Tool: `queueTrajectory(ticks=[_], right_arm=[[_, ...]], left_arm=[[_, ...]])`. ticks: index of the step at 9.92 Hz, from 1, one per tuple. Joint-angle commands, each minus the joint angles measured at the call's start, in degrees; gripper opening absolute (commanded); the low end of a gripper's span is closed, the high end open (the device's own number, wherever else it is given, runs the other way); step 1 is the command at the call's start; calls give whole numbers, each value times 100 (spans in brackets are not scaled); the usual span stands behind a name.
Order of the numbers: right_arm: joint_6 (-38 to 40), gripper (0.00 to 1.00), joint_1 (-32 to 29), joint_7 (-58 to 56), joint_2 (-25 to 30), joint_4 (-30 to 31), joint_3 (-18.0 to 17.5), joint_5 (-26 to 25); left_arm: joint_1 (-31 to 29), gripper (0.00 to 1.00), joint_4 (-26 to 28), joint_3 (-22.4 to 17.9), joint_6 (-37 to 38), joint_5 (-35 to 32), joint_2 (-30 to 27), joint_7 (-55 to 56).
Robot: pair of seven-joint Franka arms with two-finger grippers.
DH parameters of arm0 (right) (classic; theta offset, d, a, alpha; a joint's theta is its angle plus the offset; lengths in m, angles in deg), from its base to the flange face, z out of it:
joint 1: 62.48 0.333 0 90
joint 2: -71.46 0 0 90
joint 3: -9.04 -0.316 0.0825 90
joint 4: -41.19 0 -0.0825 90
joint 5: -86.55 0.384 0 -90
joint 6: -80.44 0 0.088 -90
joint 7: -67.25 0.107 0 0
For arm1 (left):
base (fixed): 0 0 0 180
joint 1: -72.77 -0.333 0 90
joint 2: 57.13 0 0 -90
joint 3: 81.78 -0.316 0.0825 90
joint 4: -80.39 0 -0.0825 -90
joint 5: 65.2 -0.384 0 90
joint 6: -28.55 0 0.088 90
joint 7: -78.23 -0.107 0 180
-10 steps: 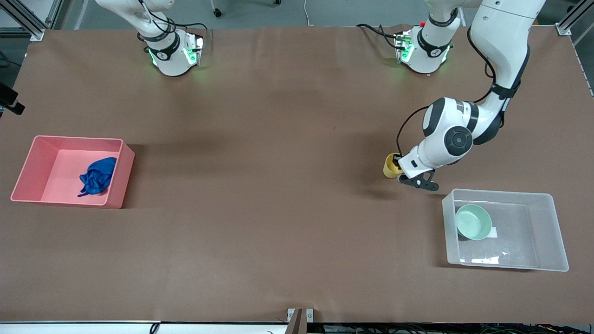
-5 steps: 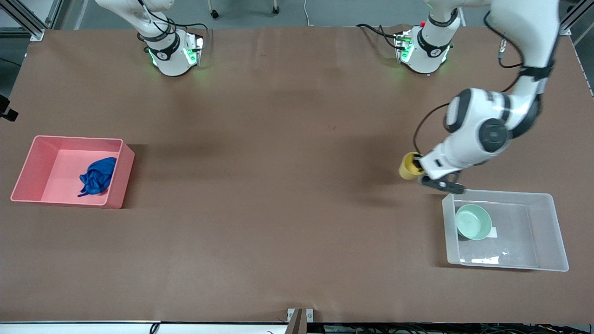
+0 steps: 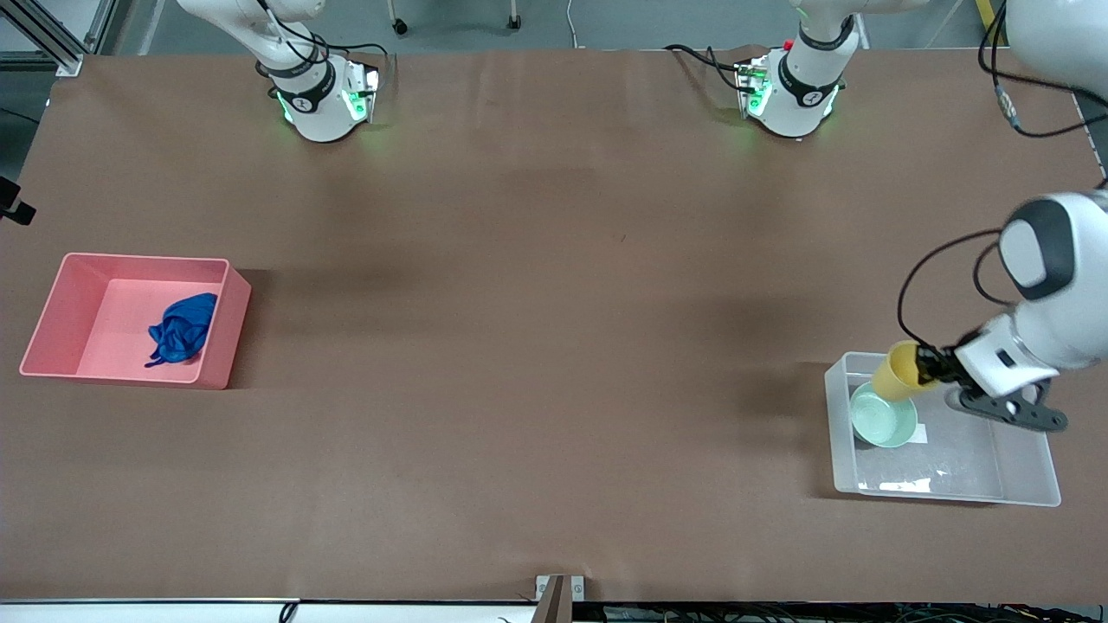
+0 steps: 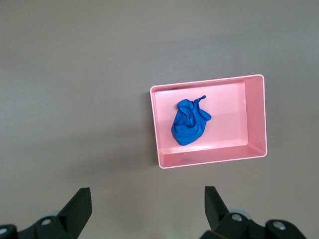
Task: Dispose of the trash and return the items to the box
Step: 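Carry the yellow cup into the green bowl in the clear box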
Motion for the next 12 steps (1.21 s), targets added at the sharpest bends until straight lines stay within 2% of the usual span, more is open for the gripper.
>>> queueTrajectory(ticks=[1,3,7,8,9,10,11,12], right_arm=[[73,100,62,-50,-7,-54,66,75],[73,100,62,-50,-7,-54,74,75],[82,100,53,-50,-7,-54,74,75],[99,100,53,-50,-7,-54,74,75],[108,100,44,-50,-7,-54,74,75],[108,100,44,-50,-7,-54,74,75],[108,100,35,-59,-7,-54,74,75],[108,100,35,-59,-7,-54,74,75]], left_arm=[[34,2,-631,-373,75,376,930,-478],[-123,2,-624,-365,5,385,1265,-532],[-80,5,-519,-365,-259,437,1407,-270],[-63,10,-440,-365,-268,446,1407,-225],[-63,27,-457,-356,-268,446,1407,-16],[-45,77,-448,-348,-268,437,1390,56],[-37,100,-448,-348,-268,403,1346,100],[-45,100,-457,-356,-268,376,1085,109]])
